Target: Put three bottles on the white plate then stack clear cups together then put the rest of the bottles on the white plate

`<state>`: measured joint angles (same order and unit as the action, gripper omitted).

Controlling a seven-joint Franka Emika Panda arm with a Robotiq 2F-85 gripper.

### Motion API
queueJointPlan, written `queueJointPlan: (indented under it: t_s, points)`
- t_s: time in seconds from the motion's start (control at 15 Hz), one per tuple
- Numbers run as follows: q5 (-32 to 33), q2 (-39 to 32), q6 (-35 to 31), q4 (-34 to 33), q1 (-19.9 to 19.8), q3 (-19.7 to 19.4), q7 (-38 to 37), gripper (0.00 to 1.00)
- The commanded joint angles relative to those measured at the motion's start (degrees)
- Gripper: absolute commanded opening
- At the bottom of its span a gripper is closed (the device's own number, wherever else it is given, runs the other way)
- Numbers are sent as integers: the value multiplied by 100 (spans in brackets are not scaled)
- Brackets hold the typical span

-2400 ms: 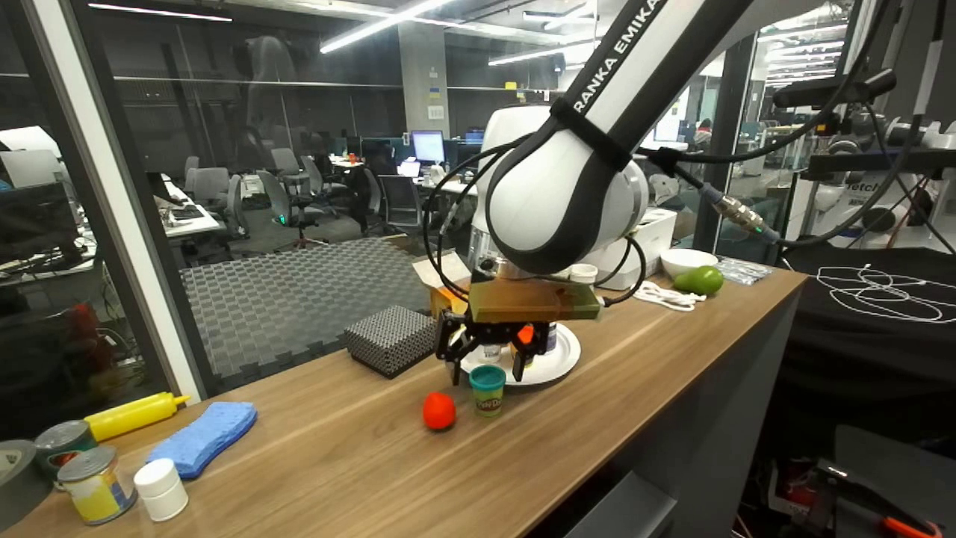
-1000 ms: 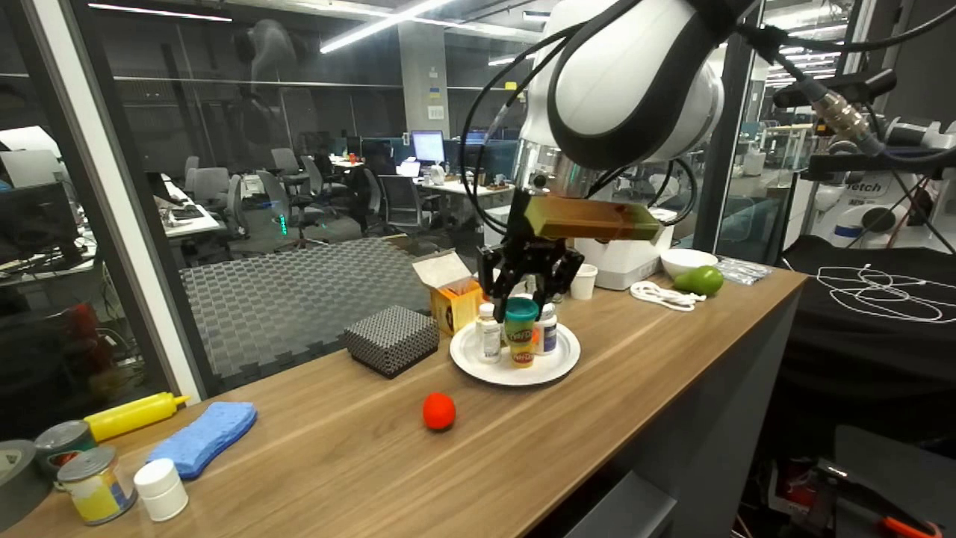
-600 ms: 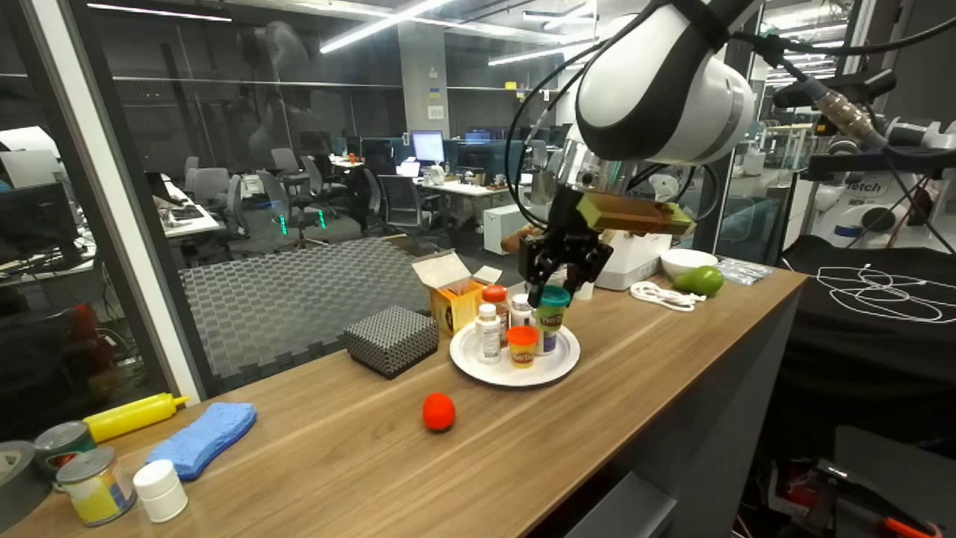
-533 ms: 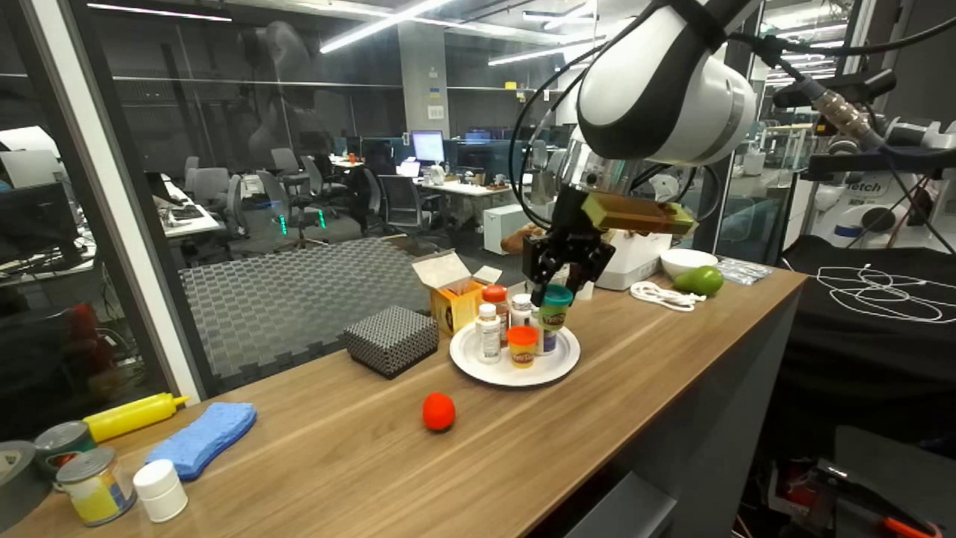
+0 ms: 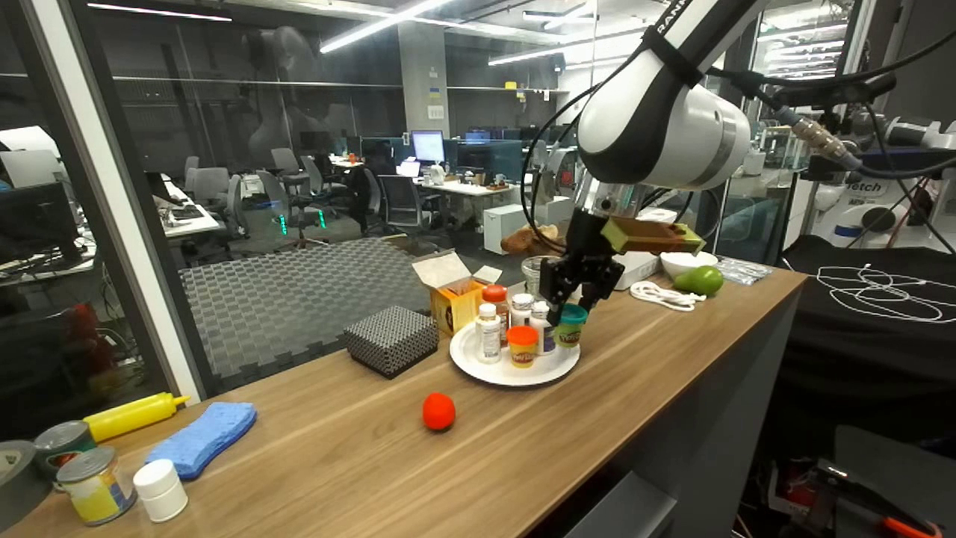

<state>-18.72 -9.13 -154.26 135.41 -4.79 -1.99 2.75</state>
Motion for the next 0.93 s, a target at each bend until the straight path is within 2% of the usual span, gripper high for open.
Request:
queueJointPlan:
  t_s: [0.0, 0.53, 0.8, 0.87]
  points:
    - [-180, -372, 79, -364, -157, 86, 278, 28]
    - [-131, -1034, 119, -1007, -309, 305, 247, 28]
    - [-111, -1132, 104, -1096, -326, 365, 240, 28]
    - [-110, -1123, 103, -1068, -329, 369, 247, 37]
